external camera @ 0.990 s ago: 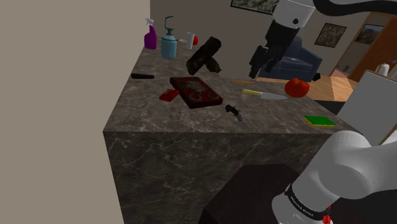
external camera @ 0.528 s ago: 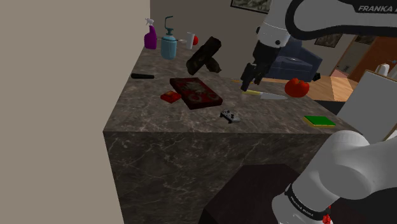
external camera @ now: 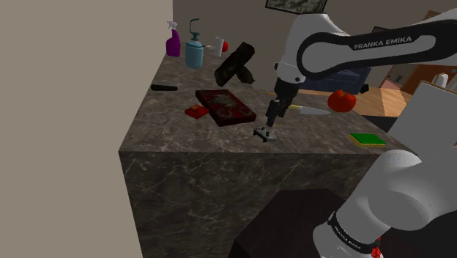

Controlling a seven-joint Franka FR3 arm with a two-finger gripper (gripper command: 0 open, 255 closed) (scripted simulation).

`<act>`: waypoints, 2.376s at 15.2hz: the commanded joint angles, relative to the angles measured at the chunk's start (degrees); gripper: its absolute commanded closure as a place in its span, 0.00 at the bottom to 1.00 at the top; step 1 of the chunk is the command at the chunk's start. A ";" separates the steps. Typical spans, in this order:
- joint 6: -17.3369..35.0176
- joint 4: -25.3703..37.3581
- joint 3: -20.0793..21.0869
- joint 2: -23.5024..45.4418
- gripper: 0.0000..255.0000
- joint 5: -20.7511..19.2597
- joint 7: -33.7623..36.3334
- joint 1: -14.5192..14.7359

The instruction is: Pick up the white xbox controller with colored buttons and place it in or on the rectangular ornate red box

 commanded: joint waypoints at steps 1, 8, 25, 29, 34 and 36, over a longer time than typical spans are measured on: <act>1.68 -1.02 -0.47 1.00 0.00 -0.11 -0.82 0.04; 7.40 -4.81 -0.83 2.92 0.00 -0.47 -0.74 -0.14; 7.41 -4.81 -0.85 2.93 1.00 -0.48 -0.73 -0.12; 5.77 -3.36 -0.81 2.05 1.00 -0.45 -0.82 -0.12; 6.25 2.19 -0.01 7.62 0.00 0.49 4.08 -0.93; 7.97 1.13 -0.10 8.27 0.00 0.41 4.10 -0.97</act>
